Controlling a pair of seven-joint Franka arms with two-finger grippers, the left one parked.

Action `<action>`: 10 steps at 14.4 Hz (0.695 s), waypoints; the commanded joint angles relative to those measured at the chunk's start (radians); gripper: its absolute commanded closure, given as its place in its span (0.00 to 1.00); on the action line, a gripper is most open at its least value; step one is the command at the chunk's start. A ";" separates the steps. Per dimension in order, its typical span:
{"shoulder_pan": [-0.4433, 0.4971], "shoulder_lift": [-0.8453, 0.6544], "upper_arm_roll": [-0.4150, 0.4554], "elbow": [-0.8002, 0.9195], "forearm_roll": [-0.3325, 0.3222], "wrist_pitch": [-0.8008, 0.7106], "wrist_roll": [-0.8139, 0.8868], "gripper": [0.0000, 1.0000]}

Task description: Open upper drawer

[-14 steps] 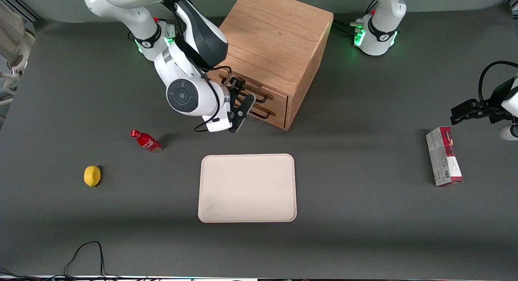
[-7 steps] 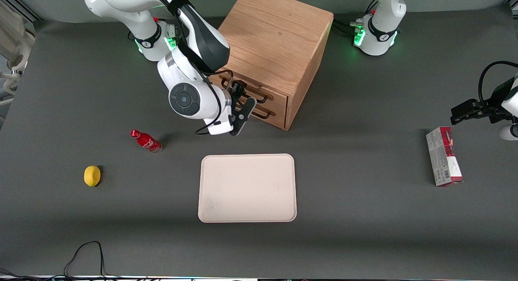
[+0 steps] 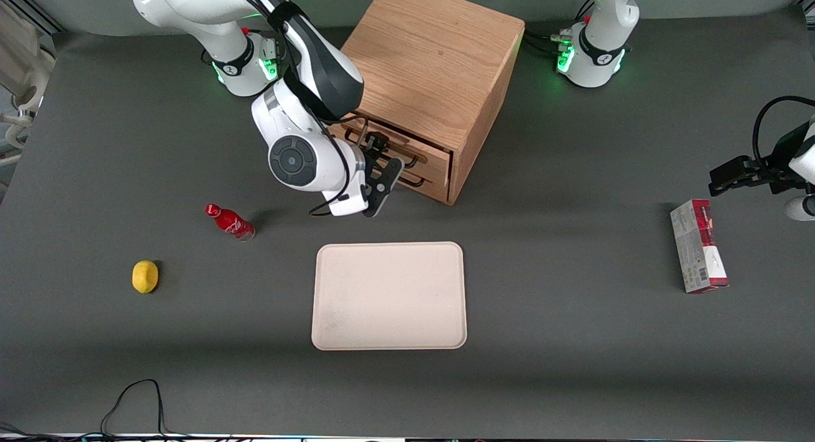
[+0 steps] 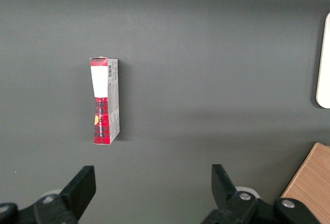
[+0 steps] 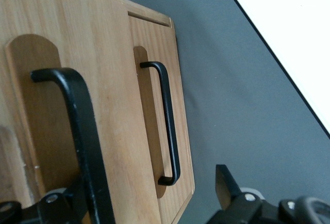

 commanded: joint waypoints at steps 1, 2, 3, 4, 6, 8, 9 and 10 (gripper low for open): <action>-0.001 0.000 -0.001 0.000 0.005 0.009 -0.035 0.00; -0.003 0.000 -0.001 0.000 0.005 0.009 -0.046 0.00; -0.004 0.001 -0.001 0.000 0.005 0.009 -0.051 0.00; -0.006 0.001 -0.001 0.000 0.005 0.009 -0.058 0.00; -0.012 0.001 -0.003 0.000 0.005 0.009 -0.063 0.00; -0.020 0.001 -0.003 0.001 0.005 0.009 -0.064 0.00; -0.026 0.001 -0.003 0.003 0.005 0.009 -0.064 0.00; -0.035 0.001 -0.001 0.004 0.005 0.009 -0.064 0.00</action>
